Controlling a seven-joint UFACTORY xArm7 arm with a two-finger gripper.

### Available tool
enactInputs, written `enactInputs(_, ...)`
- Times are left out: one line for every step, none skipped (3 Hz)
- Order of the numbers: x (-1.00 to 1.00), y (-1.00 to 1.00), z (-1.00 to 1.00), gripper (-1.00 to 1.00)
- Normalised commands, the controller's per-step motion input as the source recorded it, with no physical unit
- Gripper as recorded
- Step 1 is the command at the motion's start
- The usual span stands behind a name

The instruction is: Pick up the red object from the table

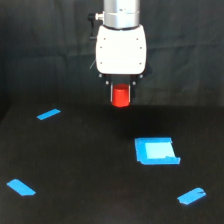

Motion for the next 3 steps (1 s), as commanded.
enactInputs(-0.02, 0.15, 0.06, -1.00)
enactInputs(0.01, -0.01, 0.13, -1.00)
enactInputs(-0.05, 0.06, 0.12, -0.99)
